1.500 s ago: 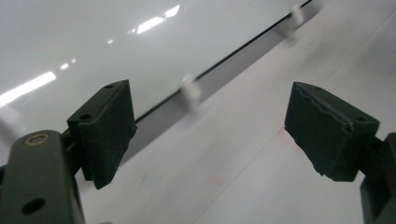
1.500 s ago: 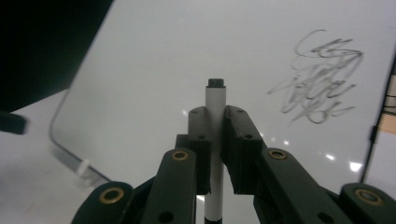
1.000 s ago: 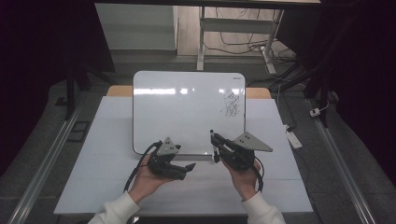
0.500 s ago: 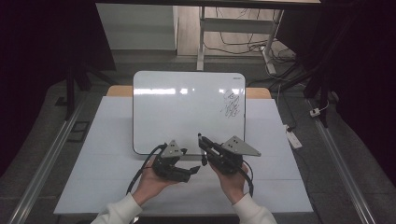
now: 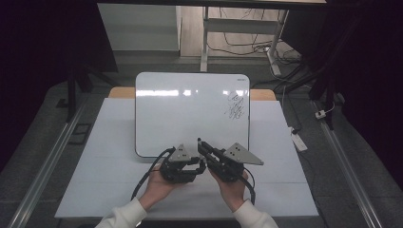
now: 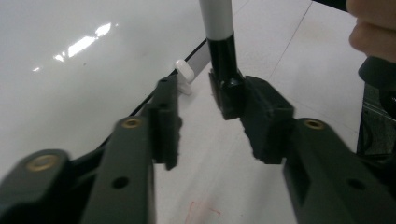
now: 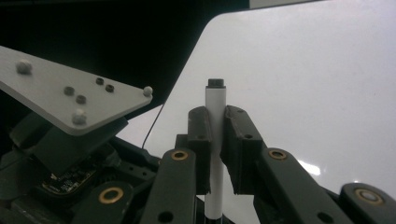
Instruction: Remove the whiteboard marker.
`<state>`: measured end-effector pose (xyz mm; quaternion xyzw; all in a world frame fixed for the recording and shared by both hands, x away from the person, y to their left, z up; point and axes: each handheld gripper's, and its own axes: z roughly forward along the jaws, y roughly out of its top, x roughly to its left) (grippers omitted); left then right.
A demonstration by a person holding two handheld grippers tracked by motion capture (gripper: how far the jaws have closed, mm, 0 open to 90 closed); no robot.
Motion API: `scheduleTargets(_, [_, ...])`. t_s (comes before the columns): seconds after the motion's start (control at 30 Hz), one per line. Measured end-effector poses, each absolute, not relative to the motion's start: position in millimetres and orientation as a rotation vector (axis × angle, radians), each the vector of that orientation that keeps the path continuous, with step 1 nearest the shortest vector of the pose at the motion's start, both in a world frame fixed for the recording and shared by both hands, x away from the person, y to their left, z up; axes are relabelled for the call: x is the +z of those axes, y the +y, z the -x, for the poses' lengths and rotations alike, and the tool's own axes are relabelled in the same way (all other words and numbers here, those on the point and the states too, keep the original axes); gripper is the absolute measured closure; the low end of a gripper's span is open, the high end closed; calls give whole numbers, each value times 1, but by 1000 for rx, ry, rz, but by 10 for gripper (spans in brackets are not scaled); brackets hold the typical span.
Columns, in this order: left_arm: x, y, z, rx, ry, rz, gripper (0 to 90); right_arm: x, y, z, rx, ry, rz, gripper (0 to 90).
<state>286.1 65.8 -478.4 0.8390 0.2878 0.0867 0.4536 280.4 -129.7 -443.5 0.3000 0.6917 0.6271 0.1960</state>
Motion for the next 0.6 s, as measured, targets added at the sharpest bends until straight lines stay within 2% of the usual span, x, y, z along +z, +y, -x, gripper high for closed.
scheduleTargets(0.2, [-479,67,-287,226,698,-2066,740,-442,-130,-278,1777,1930,-843,807])
scheduleTargets(0.4, [-477,72,-288,233,689,-2087,766,-440,-135,-279,1795,1944,-844,803])
scheduleTargets(0.6, [-476,74,-288,237,662,-2146,772,-433,-146,-293,1766,2198,-727,650])
